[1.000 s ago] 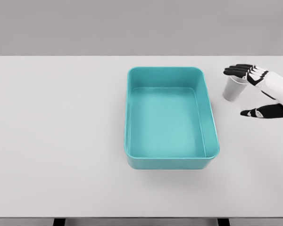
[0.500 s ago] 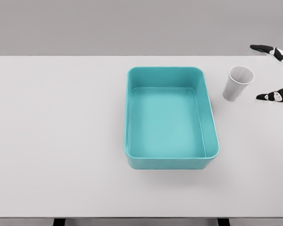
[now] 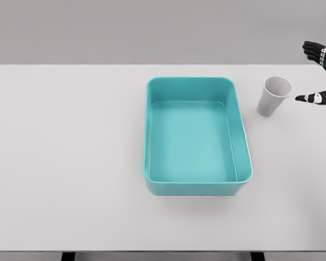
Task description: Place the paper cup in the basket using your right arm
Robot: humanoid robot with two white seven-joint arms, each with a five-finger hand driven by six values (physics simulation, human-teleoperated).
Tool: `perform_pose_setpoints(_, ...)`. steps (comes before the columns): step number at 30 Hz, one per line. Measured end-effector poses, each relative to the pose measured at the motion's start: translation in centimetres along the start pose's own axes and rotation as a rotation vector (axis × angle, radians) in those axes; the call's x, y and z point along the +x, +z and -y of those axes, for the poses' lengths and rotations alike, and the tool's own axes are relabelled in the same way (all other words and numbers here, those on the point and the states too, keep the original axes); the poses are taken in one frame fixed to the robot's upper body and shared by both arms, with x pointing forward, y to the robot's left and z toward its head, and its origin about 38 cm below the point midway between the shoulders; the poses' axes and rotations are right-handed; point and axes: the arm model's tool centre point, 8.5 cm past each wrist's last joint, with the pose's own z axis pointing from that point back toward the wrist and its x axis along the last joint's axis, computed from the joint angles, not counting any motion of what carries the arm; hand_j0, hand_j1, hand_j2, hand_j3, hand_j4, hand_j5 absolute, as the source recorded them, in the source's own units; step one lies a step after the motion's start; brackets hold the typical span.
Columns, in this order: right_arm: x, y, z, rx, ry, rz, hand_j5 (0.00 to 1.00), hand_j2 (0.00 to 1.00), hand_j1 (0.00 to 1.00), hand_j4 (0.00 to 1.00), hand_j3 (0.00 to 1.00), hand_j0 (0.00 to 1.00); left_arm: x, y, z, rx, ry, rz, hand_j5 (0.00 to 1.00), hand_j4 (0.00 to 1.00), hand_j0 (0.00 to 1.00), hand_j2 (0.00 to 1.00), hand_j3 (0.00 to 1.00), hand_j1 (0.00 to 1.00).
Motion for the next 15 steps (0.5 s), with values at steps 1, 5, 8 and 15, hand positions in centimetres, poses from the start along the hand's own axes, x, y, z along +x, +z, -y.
perform_pose_setpoints(1,-0.8,0.1,-0.3,-0.009,-0.028,-0.011,1.0,1.0,1.0,1.0,1.0,1.0,0.0,0.0,0.0,0.0,0.0,0.0,1.0,1.0,1.0,1.0,1.0,1.0)
perform_pose_setpoints(5,-3.0,0.3,-1.5,-0.036,-0.116,-0.031,1.0,1.0,1.0,1.0,1.0,1.0,0.0,0.0,0.0,0.0,0.0,0.0,1.0,1.0,1.0,1.0,1.0,1.0)
perform_pose_setpoints(8,-4.6,0.5,-1.9,-0.08,-0.214,-0.032,1.0,1.0,1.0,1.0,1.0,1.0,0.0,0.0,0.0,0.0,0.0,0.0,1.0,1.0,1.0,1.0,1.0,1.0)
perform_pose_setpoints(15,-6.7,0.6,-2.8,-0.124,-0.314,-0.053,1.0,1.0,1.0,1.0,1.0,1.0,0.0,0.0,0.0,0.0,0.0,0.0,1.0,1.0,1.0,1.0,1.0,1.0)
